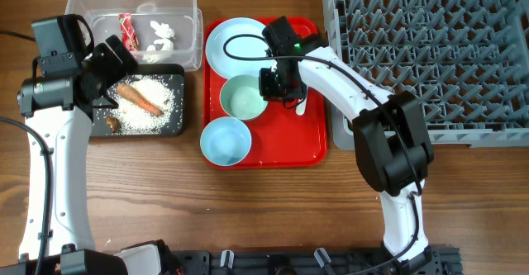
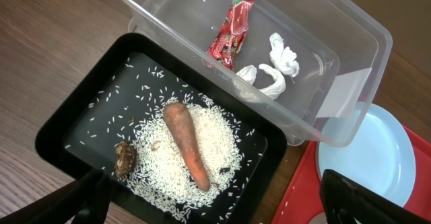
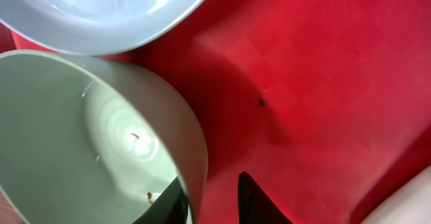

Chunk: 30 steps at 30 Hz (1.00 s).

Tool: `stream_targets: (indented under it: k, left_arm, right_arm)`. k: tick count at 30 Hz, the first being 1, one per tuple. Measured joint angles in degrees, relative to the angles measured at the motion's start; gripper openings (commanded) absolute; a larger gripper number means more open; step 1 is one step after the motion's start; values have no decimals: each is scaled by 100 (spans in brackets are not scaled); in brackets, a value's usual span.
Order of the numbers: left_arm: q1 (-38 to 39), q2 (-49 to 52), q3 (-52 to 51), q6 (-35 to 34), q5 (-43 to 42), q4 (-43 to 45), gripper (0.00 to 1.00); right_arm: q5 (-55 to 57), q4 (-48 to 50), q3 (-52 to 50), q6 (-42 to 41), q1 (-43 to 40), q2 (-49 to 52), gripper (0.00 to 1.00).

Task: Sort waste into correct bins and load items into the dishwasher rack
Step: 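Carry the green bowl with the right gripper to the rack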

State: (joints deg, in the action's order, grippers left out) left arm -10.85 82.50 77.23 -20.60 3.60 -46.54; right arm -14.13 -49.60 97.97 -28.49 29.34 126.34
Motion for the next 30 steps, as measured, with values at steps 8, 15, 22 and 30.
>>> stream_targets:
  k: [8,15,22,30]
  left_arm:
    - [0,0,0,2,0,0,100]
    - [0,0,0,2,-2,-4,100]
    - [0,2,0,4,0,-17,100]
    - [0,2,0,17,0,-7,100]
  right_arm:
    - [46,-26,0,-44,-2,11,4]
    - [4199,197,-17,422,-146,-1873,5]
    - [6627,3261,-33,2761,-1182,-2041,4]
    - [5949,5882,-33,4564,-2103,-1499,4]
